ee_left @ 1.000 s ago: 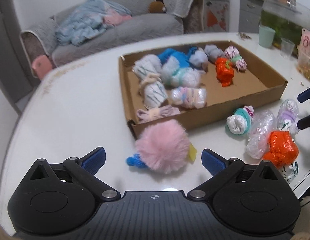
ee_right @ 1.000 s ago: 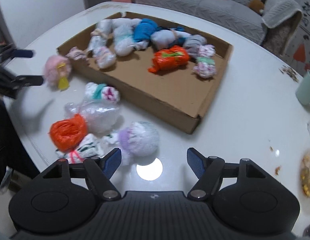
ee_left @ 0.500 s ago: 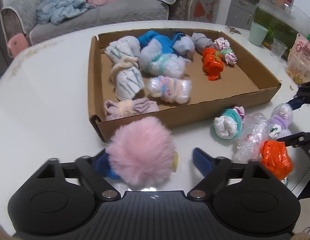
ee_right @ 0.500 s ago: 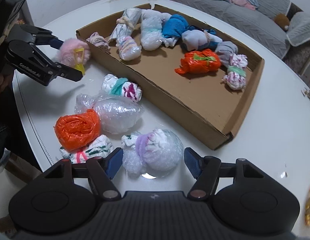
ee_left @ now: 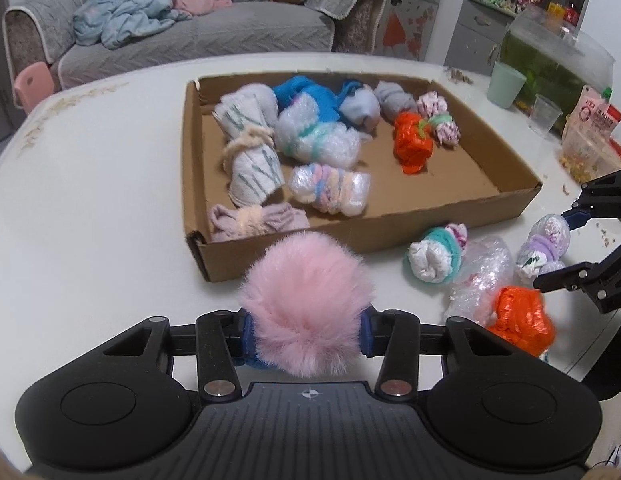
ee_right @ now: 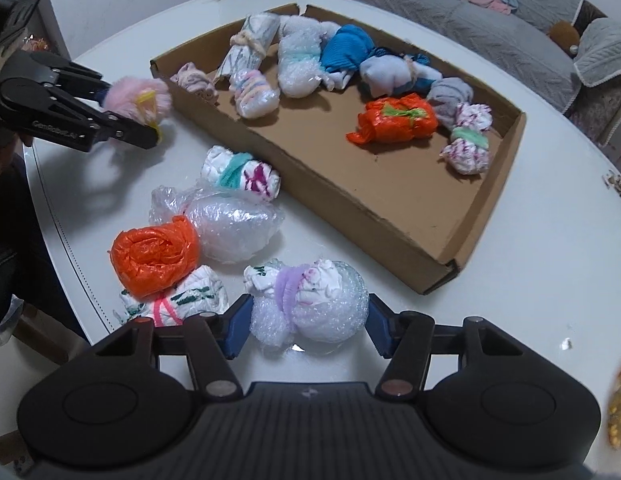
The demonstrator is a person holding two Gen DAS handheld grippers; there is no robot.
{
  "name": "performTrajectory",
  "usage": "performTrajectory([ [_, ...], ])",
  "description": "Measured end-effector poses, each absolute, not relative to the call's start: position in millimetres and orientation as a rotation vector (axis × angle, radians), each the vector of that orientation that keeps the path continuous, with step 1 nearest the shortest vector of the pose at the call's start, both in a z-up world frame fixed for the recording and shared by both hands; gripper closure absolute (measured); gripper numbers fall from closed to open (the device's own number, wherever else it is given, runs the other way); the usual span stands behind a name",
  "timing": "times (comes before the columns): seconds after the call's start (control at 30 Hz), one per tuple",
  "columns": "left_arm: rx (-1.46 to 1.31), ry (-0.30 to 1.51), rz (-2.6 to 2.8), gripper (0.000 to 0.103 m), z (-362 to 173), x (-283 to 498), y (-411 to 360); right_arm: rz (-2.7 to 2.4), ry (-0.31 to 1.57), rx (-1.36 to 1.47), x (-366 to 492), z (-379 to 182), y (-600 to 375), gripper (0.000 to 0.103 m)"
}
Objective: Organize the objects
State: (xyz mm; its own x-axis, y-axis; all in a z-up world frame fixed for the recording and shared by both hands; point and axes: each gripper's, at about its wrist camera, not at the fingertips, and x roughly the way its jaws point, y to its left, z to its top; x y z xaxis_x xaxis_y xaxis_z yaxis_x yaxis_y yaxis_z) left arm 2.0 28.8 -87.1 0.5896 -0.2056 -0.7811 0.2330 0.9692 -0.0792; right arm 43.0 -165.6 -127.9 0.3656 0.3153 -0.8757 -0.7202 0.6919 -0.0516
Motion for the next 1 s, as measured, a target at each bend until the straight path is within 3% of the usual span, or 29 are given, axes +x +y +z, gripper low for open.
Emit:
performTrajectory([
  [0.57,0.0,0.774,-0.289,0.051,-10,13,10,0.663,0.766,-0.314,67,-48,-180,0.048],
  [1.0,-0.038,0.85,-0.381,0.051,-56,84,-59,0.72,0.766,-0.381,113,-58,-158,0.048],
])
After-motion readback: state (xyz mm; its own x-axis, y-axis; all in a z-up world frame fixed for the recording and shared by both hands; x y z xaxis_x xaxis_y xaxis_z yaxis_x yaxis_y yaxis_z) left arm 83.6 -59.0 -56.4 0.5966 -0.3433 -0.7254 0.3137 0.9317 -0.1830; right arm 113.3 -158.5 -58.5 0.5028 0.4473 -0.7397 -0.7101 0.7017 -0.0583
